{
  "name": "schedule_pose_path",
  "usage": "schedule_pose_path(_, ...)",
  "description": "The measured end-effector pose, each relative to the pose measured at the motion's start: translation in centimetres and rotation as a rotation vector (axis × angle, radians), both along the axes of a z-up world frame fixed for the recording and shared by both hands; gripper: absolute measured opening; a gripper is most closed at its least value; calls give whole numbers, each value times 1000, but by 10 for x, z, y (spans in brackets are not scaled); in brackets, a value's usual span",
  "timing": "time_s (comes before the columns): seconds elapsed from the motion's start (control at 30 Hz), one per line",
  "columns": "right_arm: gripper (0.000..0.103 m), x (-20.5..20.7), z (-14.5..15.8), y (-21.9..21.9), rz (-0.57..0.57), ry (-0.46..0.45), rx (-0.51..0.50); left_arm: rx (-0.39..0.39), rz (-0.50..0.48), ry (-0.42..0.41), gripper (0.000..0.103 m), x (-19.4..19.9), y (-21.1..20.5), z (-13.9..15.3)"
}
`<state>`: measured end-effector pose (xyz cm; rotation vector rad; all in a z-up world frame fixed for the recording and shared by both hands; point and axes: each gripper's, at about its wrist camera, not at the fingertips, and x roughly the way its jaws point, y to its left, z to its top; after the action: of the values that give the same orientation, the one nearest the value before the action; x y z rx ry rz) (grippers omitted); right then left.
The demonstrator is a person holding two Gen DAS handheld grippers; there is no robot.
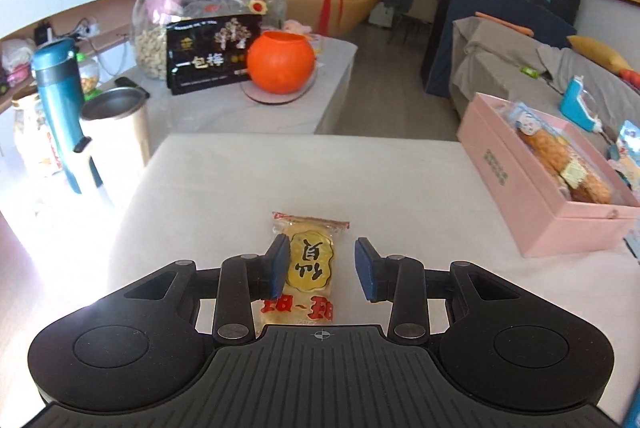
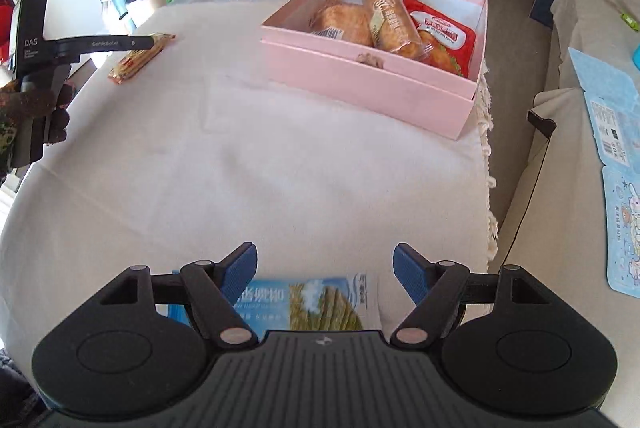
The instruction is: Organize snacks
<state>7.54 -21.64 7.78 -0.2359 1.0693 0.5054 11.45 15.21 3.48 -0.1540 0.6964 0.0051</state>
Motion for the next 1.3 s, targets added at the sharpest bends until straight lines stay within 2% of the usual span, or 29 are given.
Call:
schedule_pose_path(0.13,76,-31,-7,1,36,40,-27,-57,-72,-8,39,-17,-31,-1)
schedule_pose_path(0.23,76,-52,-23,9,65,65,-96,-64,-129,-1,39,-23,-50,-4)
schedule_pose_path(0.37,78,-73,-29,18,103,-50,-138,-33,-156,-4,39,-30,-64,-8)
schedule_pose_path(0.5,78,-72,-32,27,117,-156,-91,-56,-170,-10,39,-40,-71,-9)
schedule_pose_path(0.63,78,-57,-36,34,96,-236,-46,-34,-179,7,39,-55,-82,-10)
schedule_pose_path(0.83,78,-38,-25,28,39,-146,-26,11,-225,38,39,-76,-102,-10)
schedule_pose_path(1.0,78,-57,-7,6,41,-61,-41,-31,-315,29,39,-88,-128,-4)
schedule_pose_path(1.13,77,-80,-11,-5,66,12,-65,-33,-381,30,39,-92,-150,-5)
schedule_pose_path(1.17,76,-88,-14,-3,82,13,-89,-32,-385,32,39,-92,-152,-5)
schedule_pose_path(1.23,55,-98,-20,3,117,-6,-143,-27,-381,36,39,-91,-155,-6)
schedule_pose_path(1.3,51,-101,-26,10,132,-23,-171,-22,-371,34,38,-92,-153,-5)
